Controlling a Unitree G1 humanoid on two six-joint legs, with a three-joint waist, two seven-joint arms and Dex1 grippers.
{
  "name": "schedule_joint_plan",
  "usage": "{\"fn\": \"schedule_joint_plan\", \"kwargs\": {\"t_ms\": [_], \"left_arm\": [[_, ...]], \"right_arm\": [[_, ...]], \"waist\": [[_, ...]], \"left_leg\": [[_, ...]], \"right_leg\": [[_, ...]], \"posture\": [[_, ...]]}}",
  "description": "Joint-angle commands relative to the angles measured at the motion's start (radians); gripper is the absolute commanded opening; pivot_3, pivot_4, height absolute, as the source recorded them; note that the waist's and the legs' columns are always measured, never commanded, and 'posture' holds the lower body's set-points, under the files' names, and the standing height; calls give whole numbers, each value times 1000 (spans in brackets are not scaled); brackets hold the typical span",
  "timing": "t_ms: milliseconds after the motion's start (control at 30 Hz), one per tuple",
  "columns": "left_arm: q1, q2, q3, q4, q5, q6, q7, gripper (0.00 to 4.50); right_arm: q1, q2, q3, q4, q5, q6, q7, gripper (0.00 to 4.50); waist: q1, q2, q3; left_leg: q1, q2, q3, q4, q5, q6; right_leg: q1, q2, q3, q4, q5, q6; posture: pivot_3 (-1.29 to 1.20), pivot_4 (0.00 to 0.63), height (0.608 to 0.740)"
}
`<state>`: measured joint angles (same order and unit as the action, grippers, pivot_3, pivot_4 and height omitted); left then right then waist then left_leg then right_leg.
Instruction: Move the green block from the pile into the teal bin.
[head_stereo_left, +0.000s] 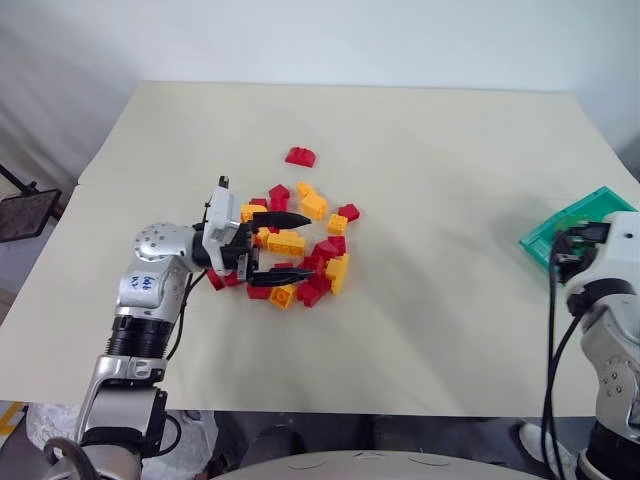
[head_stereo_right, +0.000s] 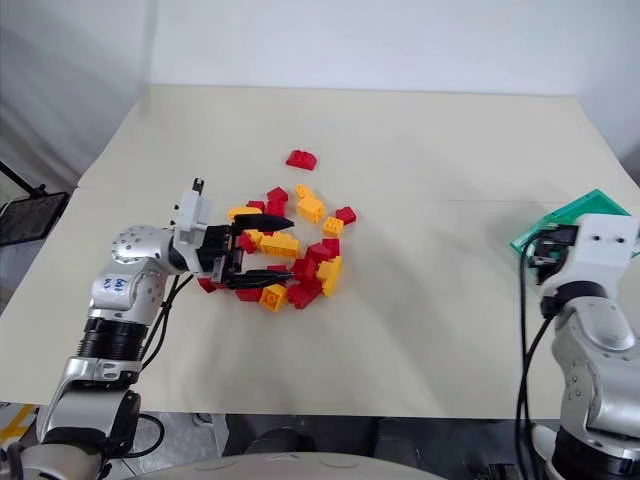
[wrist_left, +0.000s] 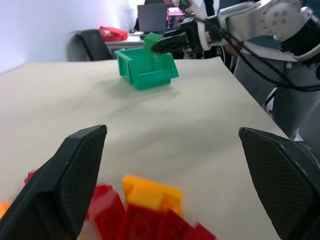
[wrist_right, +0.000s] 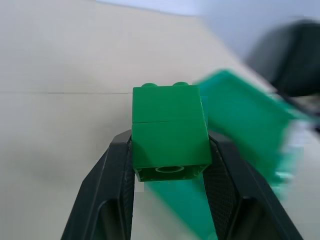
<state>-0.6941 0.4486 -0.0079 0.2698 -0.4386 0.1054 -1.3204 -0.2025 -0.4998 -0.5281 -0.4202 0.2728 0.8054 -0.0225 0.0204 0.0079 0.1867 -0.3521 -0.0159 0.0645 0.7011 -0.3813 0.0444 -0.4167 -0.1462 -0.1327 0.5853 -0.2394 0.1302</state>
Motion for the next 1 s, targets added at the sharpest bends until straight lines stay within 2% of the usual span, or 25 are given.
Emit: {"fn": "schedule_joint_plan", "kwargs": {"t_ms": [33,100,233,300,433,500,633,733,800,867,1000], "left_arm": [[-39,-18,-14,33,28,-43,11,4500],[-57,-31,-19,62,42,-57,23,4500],[-62,-32,-16,77,62,-58,49,4500],[-56,-25,-8,73,59,-56,52,4500],[-45,-12,5,59,50,-41,65,4500],[-43,-10,7,56,49,-38,69,4500],[7,39,64,-8,40,53,175,4500],[77,97,135,-73,-14,52,150,4500],[141,164,182,-108,-41,112,149,4500],[220,230,209,-136,-43,128,128,4500],[355,327,276,-136,-33,104,105,4500]], "right_arm": [[-51,-32,-18,111,-56,-112,-11,1480],[-102,-52,-2,235,-86,-187,-6,1480],[-175,-82,35,382,-116,-289,23,2823],[-187,-92,43,401,-118,-312,41,3254],[-196,-103,44,405,-114,-327,61,4483],[-197,-105,43,405,-115,-330,65,4483],[-176,-158,75,257,-2,-282,267,4483],[-132,-224,142,136,170,-237,552,4483],[-66,-295,190,79,266,-251,789,4483],[-33,-351,234,95,282,-290,931,4483],[-76,-400,336,262,185,-428,1064,4483]], "waist": [[-4,0,0],[-9,0,0],[-22,1,0],[-22,1,0],[-20,1,0],[-20,1,0],[-23,4,2],[-25,5,3],[-25,5,3],[-22,4,3],[-16,4,3]], "left_leg": [[0,0,0,0,0,0],[0,1,0,0,0,0],[0,2,0,-1,0,0],[0,3,0,-1,0,0],[-1,3,-1,-1,1,0],[-1,3,-1,-1,1,1],[-1,3,-1,-1,1,0],[0,4,-1,-1,0,0],[0,6,-1,-1,0,0],[0,7,-1,-1,0,-1],[0,4,-1,1,-1,1]], "right_leg": [[0,0,0,0,0,0],[0,0,0,0,0,0],[0,0,0,0,0,0],[0,0,0,0,0,0],[0,-1,0,0,0,0],[0,-1,0,0,0,0],[0,-1,0,-1,0,0],[-1,1,0,-1,0,0],[-1,2,0,-1,0,0],[0,3,-1,-2,0,0],[1,-1,0,-2,1,1]], "posture": [[0,150,740],[0,150,740],[0,150,740],[0,150,740],[0,150,740],[0,150,740],[0,150,740],[0,150,740],[0,150,740],[0,150,740],[0,150,740]]}}
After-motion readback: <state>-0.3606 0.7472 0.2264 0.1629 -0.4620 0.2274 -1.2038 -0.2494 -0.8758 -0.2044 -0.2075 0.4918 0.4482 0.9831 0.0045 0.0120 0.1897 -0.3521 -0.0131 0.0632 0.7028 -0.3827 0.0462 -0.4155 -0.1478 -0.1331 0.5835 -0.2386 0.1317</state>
